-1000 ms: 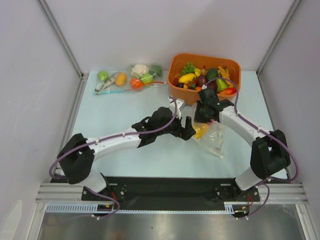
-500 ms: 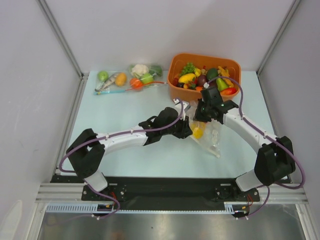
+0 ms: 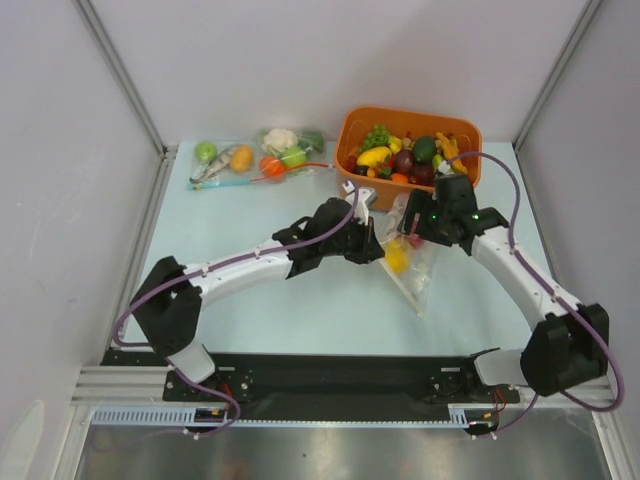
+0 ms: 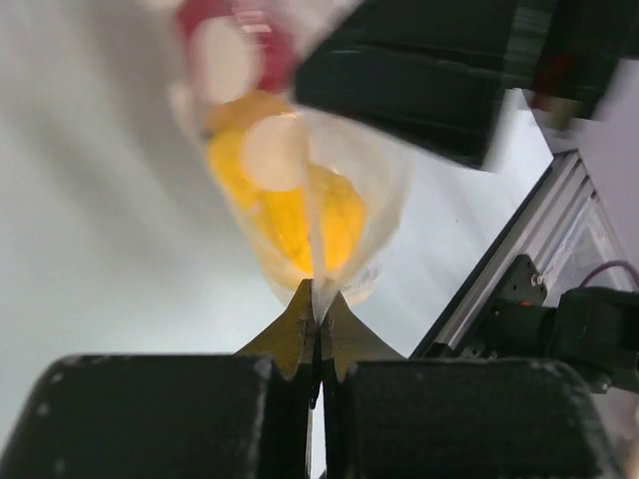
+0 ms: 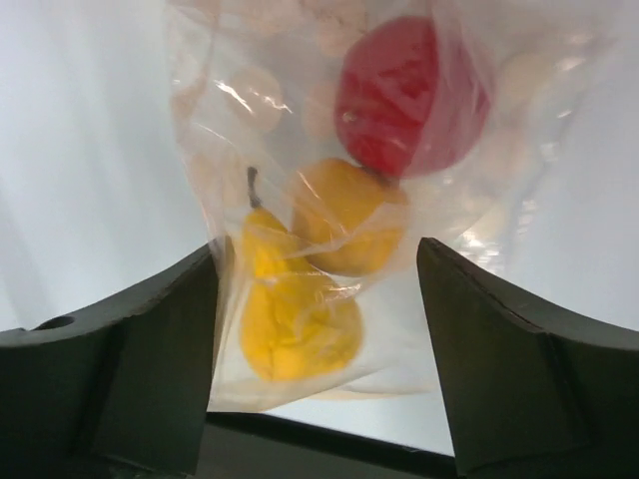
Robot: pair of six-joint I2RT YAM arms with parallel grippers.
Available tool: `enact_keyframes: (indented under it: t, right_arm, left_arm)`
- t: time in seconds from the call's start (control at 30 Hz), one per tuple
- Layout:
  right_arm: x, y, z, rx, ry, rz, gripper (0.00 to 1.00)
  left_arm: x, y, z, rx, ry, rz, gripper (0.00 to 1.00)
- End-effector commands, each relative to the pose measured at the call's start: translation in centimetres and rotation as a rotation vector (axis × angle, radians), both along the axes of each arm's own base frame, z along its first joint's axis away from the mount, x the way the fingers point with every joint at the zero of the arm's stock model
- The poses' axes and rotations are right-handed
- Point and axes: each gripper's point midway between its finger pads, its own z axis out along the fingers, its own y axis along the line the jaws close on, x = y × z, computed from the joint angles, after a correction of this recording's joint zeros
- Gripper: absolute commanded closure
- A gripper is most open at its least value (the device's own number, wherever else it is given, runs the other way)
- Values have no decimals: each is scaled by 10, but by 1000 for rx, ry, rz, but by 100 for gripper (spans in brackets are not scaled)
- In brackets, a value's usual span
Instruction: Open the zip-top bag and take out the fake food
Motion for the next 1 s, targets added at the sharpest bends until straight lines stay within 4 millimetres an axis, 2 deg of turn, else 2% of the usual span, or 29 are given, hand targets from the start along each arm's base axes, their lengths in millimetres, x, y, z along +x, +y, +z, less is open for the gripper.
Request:
enact_keyframes:
  t: [0.0, 0.17, 0.37, 0.5, 0.67, 0.77, 0.87, 0.97]
  right_arm:
    - [-4, -19, 37, -24, -151, 30, 18]
    - [-24, -22, 48, -53, -225, 101, 16]
    - [-54, -4, 58, -84, -318, 237, 13]
    - [-65, 10, 53, -127, -323, 301, 12]
    - [-72, 30, 49, -145, -332, 370, 12]
    - [-77, 36, 38, -178, -302, 396, 12]
    - [-76, 32, 26, -239, -281, 379, 12]
    - [-71, 27, 19, -271, -285, 348, 12]
  left_arm:
    - [19, 17, 38, -116, 85, 90, 100]
    - [28, 26, 53, -193, 170, 130, 100]
    - [39, 28, 72, -278, 232, 168, 100]
    - [39, 21, 87, -314, 249, 147, 100]
    - [42, 21, 94, -336, 256, 160, 100]
    - [47, 22, 99, -341, 252, 170, 100]
    - [48, 21, 106, -347, 241, 159, 100]
    - [47, 23, 105, -326, 238, 157, 100]
